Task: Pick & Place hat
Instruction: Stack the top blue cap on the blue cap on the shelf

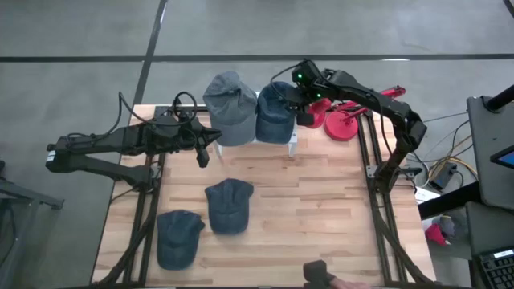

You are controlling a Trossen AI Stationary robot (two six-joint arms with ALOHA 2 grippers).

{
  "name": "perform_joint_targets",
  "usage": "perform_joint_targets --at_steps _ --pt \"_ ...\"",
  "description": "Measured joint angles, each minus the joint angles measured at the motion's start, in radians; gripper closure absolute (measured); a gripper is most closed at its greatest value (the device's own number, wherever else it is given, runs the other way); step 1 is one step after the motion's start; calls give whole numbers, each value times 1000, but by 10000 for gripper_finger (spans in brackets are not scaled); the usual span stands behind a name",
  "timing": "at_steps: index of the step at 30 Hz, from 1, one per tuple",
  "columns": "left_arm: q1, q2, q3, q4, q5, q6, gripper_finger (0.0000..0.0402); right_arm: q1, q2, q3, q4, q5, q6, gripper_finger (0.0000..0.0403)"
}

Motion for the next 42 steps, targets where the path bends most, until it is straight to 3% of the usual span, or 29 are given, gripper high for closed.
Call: perform_joint_targets --at_steps 17,21,26,28,42 --pt "0 0 0 0 10 28 356 0 -120 2 -21 -8 30 339" --pt "-1 0 0 -1 17 27 356 0 -161 2 -29 -168 90 339" --pt "-1 0 1 -37 27 -10 356 1 -202 2 -28 -578 153 339" --pt "-1 0 1 -55 38 -30 356 1 -209 2 -29 -690 187 339" --pt "-47 -57 1 -90 127 -58 356 181 -206 -31 -103 -726 255 339"
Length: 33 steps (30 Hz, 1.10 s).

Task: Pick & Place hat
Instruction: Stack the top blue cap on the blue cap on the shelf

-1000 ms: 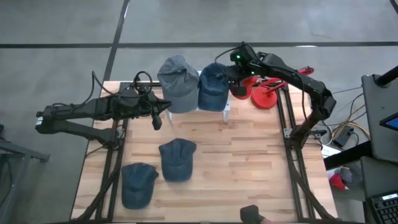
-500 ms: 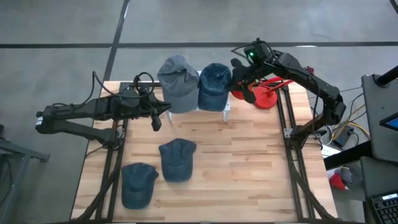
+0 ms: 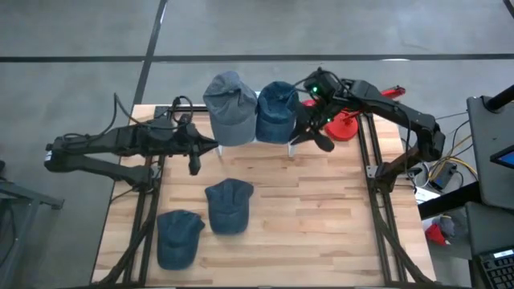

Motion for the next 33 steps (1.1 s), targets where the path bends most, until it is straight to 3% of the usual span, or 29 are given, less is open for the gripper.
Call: perform_joint_targets --at_steps 10,23,27,33 --pt "-73 -127 -83 -5 -13 -41 356 165 1 -17 119 110 129 339" --pt "-196 -276 -239 53 -36 -81 356 448 11 -19 254 442 378 339" --pt "-235 -316 -275 69 -40 -81 356 533 54 -19 331 536 466 339" --pt "-305 -381 -337 110 -42 -75 356 604 154 -20 435 566 597 339"
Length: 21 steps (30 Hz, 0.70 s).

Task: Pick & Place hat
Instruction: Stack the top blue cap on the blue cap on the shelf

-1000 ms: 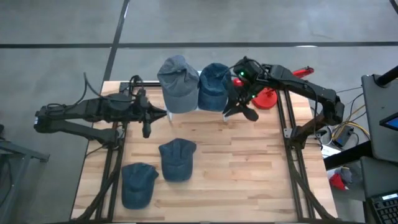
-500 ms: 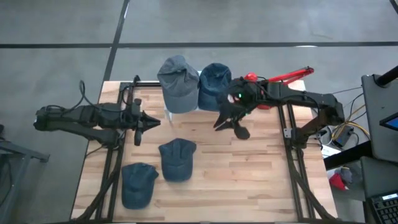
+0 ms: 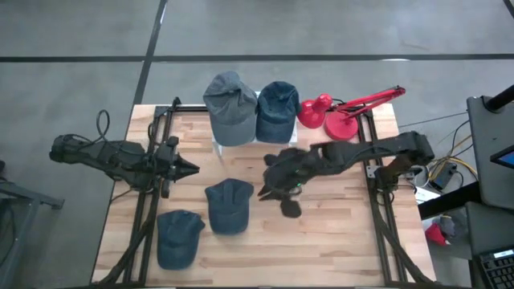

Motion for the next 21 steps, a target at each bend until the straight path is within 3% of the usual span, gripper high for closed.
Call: perform_joint_targets --at_steps 13,21 --pt "-25 -156 -118 17 -42 23 356 9 205 45 13 54 246 336" --pt "-25 -275 -186 12 -31 21 356 -24 341 143 -11 54 397 274"
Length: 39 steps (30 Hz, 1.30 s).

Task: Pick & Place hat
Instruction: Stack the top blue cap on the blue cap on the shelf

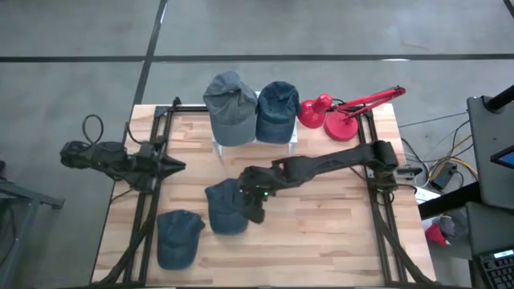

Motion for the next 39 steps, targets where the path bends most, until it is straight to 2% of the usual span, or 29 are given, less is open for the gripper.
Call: perform_joint_targets --at_steps 8,13,20,26,33,39 --pt "0 -74 -4 -21 14 41 356 -41 167 165 -141 -32 104 193" --pt "0 -89 -4 -28 16 67 356 -67 282 310 -282 -33 142 168" --pt "0 -91 -4 -48 18 69 356 -88 416 469 -431 -34 177 170" --pt "0 -92 -3 -59 18 73 356 -94 466 516 -543 -29 202 177" --pt "0 -93 -3 -59 18 90 356 -93 468 498 -528 -26 206 177" --pt "0 -93 -3 -59 18 94 356 -93 468 475 -381 -25 205 174"
